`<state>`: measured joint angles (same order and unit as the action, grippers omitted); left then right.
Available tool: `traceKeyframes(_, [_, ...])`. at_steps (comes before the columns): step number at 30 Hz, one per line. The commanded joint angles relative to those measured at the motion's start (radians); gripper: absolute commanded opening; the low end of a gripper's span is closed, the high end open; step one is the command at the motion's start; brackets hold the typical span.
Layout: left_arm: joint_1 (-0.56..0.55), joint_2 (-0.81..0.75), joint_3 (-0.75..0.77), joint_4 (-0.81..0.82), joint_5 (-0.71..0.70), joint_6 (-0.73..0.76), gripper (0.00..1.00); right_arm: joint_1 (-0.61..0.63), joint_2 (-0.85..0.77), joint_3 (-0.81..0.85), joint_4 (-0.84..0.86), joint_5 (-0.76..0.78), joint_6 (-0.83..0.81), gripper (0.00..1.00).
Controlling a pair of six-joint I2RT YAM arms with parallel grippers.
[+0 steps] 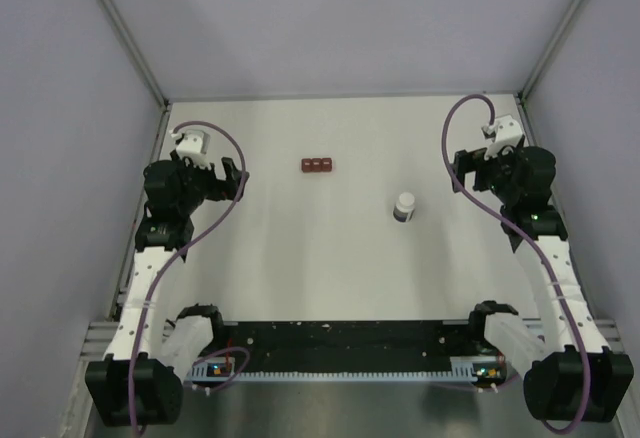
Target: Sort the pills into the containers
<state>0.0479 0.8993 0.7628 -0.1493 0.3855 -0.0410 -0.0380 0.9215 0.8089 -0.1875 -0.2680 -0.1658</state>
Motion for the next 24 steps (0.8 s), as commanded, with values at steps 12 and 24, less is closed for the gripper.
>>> traceKeyframes(12, [-0.005,0.104,0.102,-0.019,-0.005,0.032,0.99,-0.031,-0.009,-0.020,0.020,-0.033,-0.031,0.99])
traceKeyframes(24, [-0.101,0.449,0.292,-0.010,-0.025,0.073,0.99,-0.046,-0.009,-0.030,0.030,0.003,-0.049,0.99])
